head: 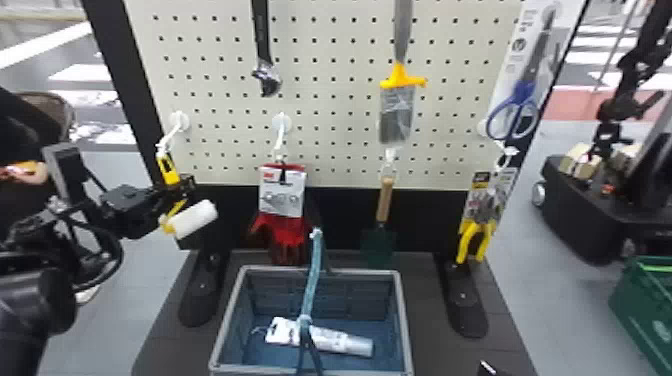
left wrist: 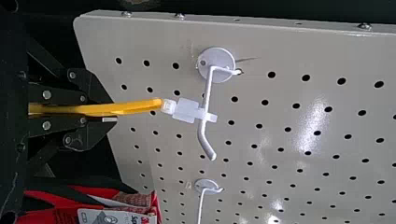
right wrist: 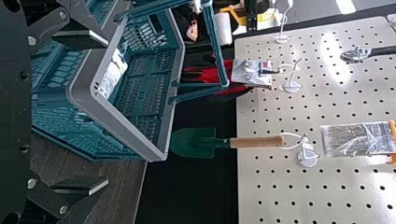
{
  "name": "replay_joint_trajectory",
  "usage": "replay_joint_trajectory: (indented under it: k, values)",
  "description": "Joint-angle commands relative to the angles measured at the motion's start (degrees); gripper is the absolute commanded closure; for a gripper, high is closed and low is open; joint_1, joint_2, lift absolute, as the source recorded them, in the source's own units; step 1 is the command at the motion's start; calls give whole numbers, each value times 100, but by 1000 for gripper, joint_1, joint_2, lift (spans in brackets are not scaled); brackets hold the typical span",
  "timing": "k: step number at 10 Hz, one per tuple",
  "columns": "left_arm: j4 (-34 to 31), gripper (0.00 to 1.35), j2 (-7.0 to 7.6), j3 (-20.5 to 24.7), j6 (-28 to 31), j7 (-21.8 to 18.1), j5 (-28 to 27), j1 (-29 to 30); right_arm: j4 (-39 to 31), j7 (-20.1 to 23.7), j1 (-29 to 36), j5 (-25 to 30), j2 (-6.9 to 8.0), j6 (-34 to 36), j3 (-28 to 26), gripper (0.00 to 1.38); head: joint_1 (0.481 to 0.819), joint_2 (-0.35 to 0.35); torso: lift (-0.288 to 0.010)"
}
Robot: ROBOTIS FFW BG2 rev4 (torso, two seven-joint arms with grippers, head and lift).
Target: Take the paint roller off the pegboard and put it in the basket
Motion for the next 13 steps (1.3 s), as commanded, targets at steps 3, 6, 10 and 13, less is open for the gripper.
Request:
replay_joint_trajectory:
  k: [3, 6, 10, 13]
  values:
    - [-42, 1220, -9, -6, -9, 8, 22, 7, -18, -2, 11, 0, 0, 0, -3, 251, 549, 0, -100]
    - [-155, 1220, -9, -6, 9, 8, -13, 56, -18, -2, 11, -9, 0, 0, -3, 251, 549, 0, -100]
    - [-787, 1220, -88, 12, 70, 70, 22, 339, -4, -2, 36, -18, -9, 18, -3, 251, 549, 0, -100]
    - [-1111, 1220, -123, 21, 105, 70, 84, 512, 10, -2, 36, -18, -9, 26, -3, 251, 549, 0, -100]
